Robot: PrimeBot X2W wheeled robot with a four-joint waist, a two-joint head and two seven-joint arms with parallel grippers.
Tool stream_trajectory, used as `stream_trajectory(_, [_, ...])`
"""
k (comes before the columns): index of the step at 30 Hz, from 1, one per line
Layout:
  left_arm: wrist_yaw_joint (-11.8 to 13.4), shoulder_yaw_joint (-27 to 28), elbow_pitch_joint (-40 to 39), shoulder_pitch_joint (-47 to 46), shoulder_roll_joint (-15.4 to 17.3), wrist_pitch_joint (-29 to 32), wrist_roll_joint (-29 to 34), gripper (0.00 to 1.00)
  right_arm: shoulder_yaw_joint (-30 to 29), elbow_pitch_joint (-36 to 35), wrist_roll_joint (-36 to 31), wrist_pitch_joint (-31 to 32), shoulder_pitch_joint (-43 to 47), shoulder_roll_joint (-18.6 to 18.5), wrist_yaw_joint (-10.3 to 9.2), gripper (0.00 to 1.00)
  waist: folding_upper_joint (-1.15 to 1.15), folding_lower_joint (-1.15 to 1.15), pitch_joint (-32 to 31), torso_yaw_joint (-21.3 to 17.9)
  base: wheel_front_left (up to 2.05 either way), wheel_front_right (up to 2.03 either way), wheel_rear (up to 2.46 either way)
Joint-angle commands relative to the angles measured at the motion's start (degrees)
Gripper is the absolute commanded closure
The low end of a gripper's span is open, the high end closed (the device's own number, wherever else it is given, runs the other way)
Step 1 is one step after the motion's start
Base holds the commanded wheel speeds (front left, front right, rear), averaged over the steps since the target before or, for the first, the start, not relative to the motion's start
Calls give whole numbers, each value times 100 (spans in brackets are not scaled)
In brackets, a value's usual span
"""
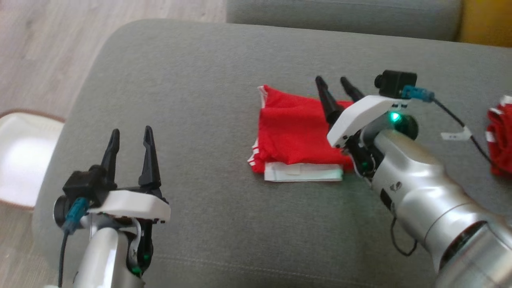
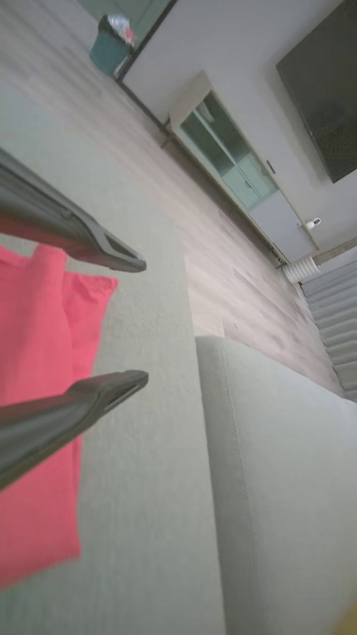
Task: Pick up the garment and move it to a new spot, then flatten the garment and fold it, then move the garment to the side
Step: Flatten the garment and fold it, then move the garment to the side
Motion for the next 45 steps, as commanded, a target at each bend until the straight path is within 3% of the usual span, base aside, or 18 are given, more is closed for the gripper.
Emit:
stream_trajectory(1, [25, 233, -275, -163, 38, -30, 36, 0, -164, 22, -463, -77, -192, 73, 39, 0, 0, 0, -56, -245, 0, 0, 0])
stream_trajectory(7, [2, 270, -480, -194, 35, -30, 42, 0, -931, -41, -1863, -78, -282, -163, 39, 0, 0, 0, -53, -585, 0, 0, 0])
stream_trajectory(11, [-23, 269, -633, -214, 34, -30, 36, 0, -1711, -780, -3174, -78, 134, -649, 39, 0, 0, 0, -45, -787, 0, 0, 0])
stream_trajectory(15, [11, 306, -742, -172, 34, -30, 16, 0, -2763, -1736, -4460, -78, 919, -852, 39, 0, 0, 0, -61, -940, 0, 0, 0])
stream_trajectory(20, [-12, 308, -816, -64, 33, -30, 0, 0, -4171, -2803, -5720, -78, 2062, -453, 39, 0, 0, 0, -83, -1023, 0, 0, 0])
stream_trajectory(24, [-81, 259, -803, 80, 33, -30, 71, 0, -4889, -3385, -6406, -78, 2786, -72, 39, 0, 0, 0, -81, -1060, 0, 0, 0])
stream_trajectory(29, [-152, 173, -782, 196, 33, -30, 169, 0, -5242, -3739, -6752, -78, 3261, 64, 39, 0, 0, 0, -76, -1059, 0, 0, 0])
stream_trajectory(45, [-196, 73, -757, 106, 33, -30, 231, 0, -5194, -4080, -6423, -1, 3353, 72, 39, 0, 0, 0, 87, -957, 0, 0, 0])
